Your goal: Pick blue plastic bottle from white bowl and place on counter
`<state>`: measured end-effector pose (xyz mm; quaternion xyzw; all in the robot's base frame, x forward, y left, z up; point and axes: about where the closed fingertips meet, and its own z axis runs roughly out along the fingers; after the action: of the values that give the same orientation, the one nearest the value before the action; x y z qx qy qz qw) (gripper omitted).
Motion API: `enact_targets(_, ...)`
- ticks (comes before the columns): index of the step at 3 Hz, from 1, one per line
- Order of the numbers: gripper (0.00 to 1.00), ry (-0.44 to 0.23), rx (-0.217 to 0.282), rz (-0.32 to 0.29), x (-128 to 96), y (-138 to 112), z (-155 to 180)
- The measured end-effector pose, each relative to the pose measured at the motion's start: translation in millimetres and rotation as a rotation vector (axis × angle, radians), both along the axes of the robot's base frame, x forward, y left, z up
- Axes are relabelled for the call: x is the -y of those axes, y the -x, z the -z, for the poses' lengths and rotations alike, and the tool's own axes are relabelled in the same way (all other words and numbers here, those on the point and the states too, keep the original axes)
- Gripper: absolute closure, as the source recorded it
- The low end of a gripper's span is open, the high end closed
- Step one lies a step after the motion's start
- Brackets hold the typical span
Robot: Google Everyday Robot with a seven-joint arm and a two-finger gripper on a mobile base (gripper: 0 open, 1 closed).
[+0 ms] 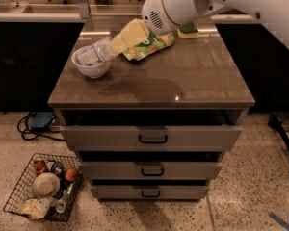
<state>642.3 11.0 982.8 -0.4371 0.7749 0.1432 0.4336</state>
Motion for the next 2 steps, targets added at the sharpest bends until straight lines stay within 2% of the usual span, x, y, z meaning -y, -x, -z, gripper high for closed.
enact_targets(1,0.00,-0.028,-0.057,0.025,-15,-7,21)
enact_targets(2,0.00,-0.071,-0.093,0.033,-25,-13,37)
